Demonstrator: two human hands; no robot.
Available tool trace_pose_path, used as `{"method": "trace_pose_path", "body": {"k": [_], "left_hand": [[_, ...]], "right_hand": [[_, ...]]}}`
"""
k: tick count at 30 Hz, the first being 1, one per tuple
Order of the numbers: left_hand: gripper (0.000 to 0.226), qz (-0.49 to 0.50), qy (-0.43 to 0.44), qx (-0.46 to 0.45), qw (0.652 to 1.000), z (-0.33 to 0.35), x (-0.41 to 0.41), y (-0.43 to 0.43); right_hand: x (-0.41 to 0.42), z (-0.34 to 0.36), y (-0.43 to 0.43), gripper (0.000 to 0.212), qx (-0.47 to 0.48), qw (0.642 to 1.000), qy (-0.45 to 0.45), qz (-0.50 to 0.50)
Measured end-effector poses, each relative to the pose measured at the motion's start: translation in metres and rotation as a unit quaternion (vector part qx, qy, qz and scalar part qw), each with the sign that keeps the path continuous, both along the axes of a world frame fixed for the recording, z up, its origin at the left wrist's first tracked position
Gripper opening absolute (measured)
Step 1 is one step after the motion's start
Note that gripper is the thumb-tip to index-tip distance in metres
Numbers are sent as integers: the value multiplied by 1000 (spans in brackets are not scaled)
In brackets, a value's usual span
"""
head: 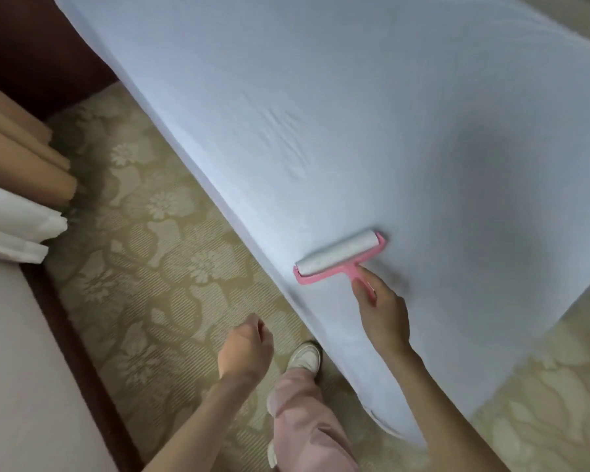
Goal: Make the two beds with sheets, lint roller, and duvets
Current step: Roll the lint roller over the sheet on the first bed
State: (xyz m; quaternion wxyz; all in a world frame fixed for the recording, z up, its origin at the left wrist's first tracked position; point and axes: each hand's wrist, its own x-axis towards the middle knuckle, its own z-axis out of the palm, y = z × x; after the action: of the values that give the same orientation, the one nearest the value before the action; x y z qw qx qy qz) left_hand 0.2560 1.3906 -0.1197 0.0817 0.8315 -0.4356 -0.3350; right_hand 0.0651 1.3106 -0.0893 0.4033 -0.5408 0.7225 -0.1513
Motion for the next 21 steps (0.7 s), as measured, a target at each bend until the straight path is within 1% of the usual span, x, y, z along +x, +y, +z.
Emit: {"method": "trace_pose_path", "body": {"k": [2,4,7,9,10,11,13,14,15,17,19,21], "left_hand": [[17,11,-1,-12,1000,2,-8,15],[17,19,6,-18,1000,2,-24,27],[15,11,23,0,1000,-6,-57,49],[14,0,43,20,999,-16,-83,68],[15,-5,52,32,998,-20,-96,78],[15,-10,59,44,997,-23,-110,88],[15,-18,71,65,995,-28,-136,105],[16,-18,82,69,994,-29,-148,110],[16,-15,92,67,993,-30,-157,113],[16,-15,99,52,994,-34,-172,112],[16,-16,98,41,994,-38,-183,108],[16,-5,92,39,995,-40,-191,106]], "right_hand": [[-8,-14,-5,32,26,999,7,23],[-31,-16,17,32,43,998,22,41],[-79,-15,93,25,75,995,53,42],[-113,-7,158,16,105,993,53,26],[-129,-3,187,14,98,993,61,10],[-145,2,208,18,86,993,74,-10],[-173,15,224,40,67,989,130,-21],[-180,22,219,45,59,986,153,3],[-179,31,206,45,63,986,152,32],[-172,37,165,36,61,991,85,89],[-162,24,116,36,-5,988,84,132],[-148,4,70,36,-32,984,91,149]]}}
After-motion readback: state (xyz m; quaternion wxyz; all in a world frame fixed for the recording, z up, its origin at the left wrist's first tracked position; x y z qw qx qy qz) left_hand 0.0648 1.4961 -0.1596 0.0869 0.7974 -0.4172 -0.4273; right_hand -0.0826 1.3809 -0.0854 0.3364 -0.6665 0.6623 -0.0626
